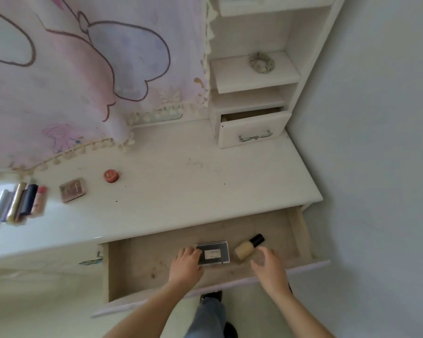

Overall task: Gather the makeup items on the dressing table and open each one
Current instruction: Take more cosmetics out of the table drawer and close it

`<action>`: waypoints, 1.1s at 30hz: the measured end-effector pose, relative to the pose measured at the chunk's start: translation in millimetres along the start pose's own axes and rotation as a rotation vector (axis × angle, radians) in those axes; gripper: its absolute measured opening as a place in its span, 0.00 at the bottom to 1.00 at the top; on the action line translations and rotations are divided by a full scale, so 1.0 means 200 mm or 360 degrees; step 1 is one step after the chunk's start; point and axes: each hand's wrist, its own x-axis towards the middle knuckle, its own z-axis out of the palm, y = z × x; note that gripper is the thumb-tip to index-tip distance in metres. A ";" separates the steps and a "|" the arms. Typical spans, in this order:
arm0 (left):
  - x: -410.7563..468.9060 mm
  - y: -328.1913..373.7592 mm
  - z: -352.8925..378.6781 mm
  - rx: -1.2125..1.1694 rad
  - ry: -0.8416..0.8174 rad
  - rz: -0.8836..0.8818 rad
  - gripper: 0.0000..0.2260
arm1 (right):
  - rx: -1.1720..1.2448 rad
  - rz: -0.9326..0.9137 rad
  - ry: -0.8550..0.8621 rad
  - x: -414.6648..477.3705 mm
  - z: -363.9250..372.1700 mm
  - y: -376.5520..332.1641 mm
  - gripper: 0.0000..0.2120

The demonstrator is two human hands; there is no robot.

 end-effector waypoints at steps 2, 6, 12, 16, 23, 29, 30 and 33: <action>0.11 -0.01 0.03 0.0069 -0.0053 -0.0006 0.22 | 0.0223 0.0165 0.0016 0.13 0.05 -0.04 0.19; 0.26 -0.04 0.11 0.0326 -0.0145 0.0100 0.31 | 0.0562 0.0607 0.0117 0.39 0.18 -0.04 0.17; 0.35 -0.06 0.20 0.0627 -0.0228 0.0370 0.34 | 0.0737 0.0987 0.0147 0.56 0.30 0.00 0.19; 0.38 -0.08 0.23 0.0567 -0.0150 0.0360 0.35 | 0.0769 0.1074 0.0211 0.61 0.34 -0.02 0.20; 0.33 -0.08 0.17 0.0373 -0.0096 0.0285 0.30 | 0.0657 0.0895 0.0179 0.56 0.36 -0.08 0.08; 0.15 -0.13 0.06 0.0253 -0.0013 0.0258 0.31 | 0.0827 0.0511 0.0043 0.33 0.26 -0.11 0.08; 0.11 -0.14 0.04 0.0242 0.0012 0.0238 0.31 | 0.0801 0.0436 0.0009 0.28 0.22 -0.12 0.09; -0.01 -0.17 -0.04 0.0186 0.0291 0.0258 0.33 | 0.0632 0.0251 -0.0080 0.15 0.12 -0.16 0.10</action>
